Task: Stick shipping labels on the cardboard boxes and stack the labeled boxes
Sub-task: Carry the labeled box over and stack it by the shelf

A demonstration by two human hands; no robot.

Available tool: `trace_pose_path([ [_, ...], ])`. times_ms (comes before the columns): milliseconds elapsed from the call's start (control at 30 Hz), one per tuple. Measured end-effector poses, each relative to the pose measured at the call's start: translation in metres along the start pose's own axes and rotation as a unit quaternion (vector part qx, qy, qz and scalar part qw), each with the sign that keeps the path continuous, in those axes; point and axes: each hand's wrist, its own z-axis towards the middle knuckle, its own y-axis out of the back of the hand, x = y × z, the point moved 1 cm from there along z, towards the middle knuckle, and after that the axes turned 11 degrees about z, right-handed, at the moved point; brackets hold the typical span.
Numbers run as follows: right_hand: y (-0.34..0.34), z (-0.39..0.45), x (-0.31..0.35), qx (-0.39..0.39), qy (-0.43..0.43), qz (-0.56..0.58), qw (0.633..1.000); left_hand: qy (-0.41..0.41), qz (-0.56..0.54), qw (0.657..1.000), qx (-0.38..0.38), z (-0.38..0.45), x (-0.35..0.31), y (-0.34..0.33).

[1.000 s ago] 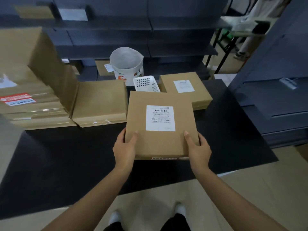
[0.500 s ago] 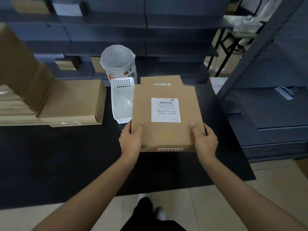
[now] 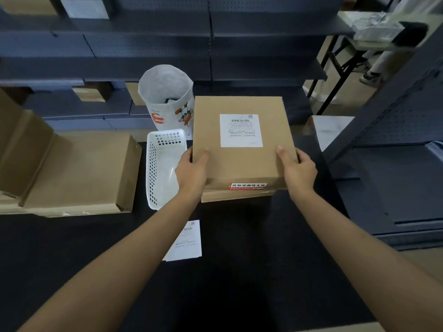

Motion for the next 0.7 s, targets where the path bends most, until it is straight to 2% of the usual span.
trace_pose_path([
  [300,-0.018,0.056,-0.027,0.014,-0.044,-0.025,0.999,0.041,0.025,0.999,-0.003,0.042,0.021,-0.038],
  [700,-0.022,0.073,-0.04,0.031,-0.053,-0.041,0.997,0.062,0.032,0.997,-0.034,0.05,0.023,-0.045],
])
